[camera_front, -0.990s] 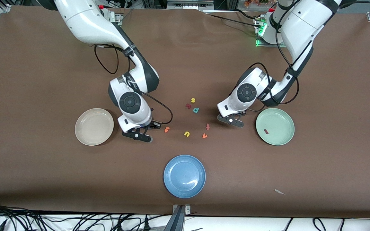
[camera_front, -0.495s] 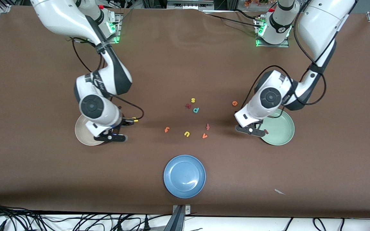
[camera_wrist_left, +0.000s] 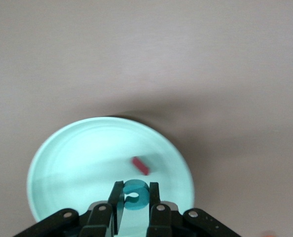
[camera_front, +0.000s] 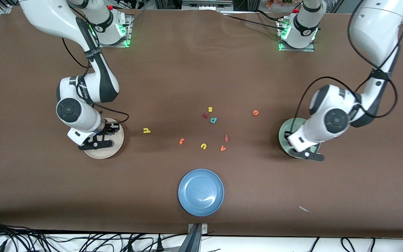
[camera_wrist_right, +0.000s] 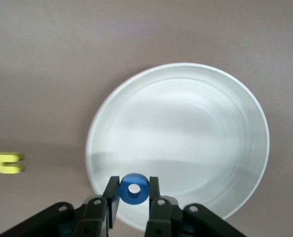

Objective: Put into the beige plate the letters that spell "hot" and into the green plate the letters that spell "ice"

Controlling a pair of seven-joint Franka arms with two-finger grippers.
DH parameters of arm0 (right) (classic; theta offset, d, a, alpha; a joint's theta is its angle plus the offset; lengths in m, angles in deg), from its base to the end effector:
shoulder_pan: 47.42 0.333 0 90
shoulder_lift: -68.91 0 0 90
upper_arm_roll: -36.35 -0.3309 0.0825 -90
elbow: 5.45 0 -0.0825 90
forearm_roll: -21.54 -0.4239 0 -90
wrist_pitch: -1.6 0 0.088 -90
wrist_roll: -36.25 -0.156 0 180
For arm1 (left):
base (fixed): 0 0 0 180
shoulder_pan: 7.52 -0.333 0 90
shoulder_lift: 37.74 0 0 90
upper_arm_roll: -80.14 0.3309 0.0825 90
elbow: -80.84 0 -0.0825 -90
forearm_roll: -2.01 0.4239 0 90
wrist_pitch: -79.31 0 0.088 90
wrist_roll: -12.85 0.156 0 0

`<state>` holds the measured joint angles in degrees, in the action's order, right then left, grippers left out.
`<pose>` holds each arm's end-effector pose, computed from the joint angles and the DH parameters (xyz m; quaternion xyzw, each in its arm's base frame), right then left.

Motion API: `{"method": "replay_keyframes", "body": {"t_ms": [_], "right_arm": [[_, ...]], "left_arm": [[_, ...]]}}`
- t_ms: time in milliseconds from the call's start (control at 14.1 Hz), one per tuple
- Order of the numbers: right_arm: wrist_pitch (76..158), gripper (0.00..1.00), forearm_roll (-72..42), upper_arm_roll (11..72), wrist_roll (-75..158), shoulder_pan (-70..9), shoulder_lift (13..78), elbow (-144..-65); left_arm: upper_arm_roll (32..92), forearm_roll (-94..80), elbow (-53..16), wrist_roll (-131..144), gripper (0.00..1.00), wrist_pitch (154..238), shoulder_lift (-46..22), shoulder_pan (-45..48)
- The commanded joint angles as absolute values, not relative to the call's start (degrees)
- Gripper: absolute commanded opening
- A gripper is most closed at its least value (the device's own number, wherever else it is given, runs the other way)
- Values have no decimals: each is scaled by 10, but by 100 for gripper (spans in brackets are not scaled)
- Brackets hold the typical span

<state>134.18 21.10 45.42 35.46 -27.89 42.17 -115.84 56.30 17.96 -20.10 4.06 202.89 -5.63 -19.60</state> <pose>0.6368 0.1178 0.1780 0.9948 0.0885 -0.0334 0.0365 0.6725 -0.1064 0.1992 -0.9948 0.0871 0.0518 0.0110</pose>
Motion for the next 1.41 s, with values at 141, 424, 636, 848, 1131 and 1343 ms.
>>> {"method": "replay_keyframes", "body": {"t_ms": [141, 424, 636, 848, 1131, 1343], "right_arm": [[1414, 59, 175, 466, 405, -284, 439, -1223], [1346, 100, 86, 462, 396, -277, 439, -1169], [1324, 100, 77, 454, 279, -245, 429, -1123], [1324, 100, 79, 454, 127, -195, 397, -1073], [1326, 100, 83, 454, -16, -146, 348, -998], [1327, 100, 83, 454, -71, -123, 307, -953]], "left_arm": [[558, 229, -216, 38, 0, 2024, -38, -221], [557, 228, -241, 37, 0, 2024, -38, -222], [557, 228, -245, 37, 0, 2024, -26, -219], [557, 231, -245, 39, 1, 2032, -18, -221], [557, 231, -245, 39, 2, 2035, -15, -221], [557, 231, -246, 39, 12, 2035, -14, -221]]}}
